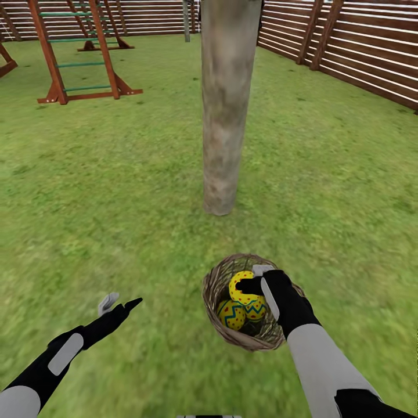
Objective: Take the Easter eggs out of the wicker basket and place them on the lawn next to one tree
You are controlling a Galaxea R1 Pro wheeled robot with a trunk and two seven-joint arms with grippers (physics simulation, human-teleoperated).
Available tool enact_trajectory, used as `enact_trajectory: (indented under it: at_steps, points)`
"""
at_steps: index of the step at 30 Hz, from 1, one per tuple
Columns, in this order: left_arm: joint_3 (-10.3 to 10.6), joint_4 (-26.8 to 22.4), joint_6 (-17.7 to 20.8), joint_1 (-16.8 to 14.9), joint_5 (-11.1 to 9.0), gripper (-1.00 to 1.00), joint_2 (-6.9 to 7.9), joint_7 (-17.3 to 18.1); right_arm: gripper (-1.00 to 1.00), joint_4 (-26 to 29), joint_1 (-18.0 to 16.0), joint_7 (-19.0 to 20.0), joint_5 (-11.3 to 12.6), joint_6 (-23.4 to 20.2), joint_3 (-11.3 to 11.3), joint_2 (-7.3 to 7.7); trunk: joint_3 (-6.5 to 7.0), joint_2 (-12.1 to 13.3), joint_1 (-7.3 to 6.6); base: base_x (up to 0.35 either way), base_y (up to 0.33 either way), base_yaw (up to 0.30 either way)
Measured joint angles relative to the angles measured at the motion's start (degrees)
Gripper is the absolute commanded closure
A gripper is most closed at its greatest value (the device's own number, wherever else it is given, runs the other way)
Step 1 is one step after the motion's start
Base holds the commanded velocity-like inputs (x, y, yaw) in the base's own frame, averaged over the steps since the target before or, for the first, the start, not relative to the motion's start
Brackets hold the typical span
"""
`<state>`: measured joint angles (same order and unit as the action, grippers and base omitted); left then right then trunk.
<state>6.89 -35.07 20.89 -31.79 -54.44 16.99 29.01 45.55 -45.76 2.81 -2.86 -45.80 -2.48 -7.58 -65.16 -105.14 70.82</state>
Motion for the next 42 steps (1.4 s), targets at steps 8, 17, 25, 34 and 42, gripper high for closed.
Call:
enact_trajectory:
  at_steps: [8, 17, 25, 34, 42]
  points:
    - [-0.04, -0.08, 0.03, 0.00, -0.14, -1.00, 0.08, 0.00, 1.00, 0.00, 0.01, 0.00, -0.01, 0.00, 0.01, 0.00, 1.44, 3.21, -1.76, 0.000, 0.000, 0.000]
    - [-0.04, -0.09, 0.09, 0.00, -0.25, -1.00, 0.12, 0.00, 1.00, 0.00, 0.00, 0.00, 0.00, 0.00, 0.01, 0.00, 3.05, 6.82, -3.73, 0.000, 0.000, 0.000]
    - [-0.09, -0.09, 0.39, 0.00, -0.34, -1.00, 0.26, 0.00, 1.00, -0.09, -0.01, 0.00, 0.00, 0.00, 0.09, -0.09, 4.49, 10.03, -5.49, 0.000, 0.000, 0.000]
    - [-0.06, -0.17, 0.44, 0.00, -0.34, -1.00, 0.18, 0.00, 1.00, 0.00, 0.00, 0.00, 0.00, 0.01, 0.16, -0.09, 6.32, 13.64, -7.47, 0.000, 0.000, 0.000]
    - [-0.07, -0.16, 0.44, 0.00, -0.33, -1.00, 0.25, 0.02, 1.00, -0.05, 0.03, 0.00, 0.00, 0.01, 0.17, -0.09, 7.77, 15.26, -8.36, 0.000, 0.000, 0.000]
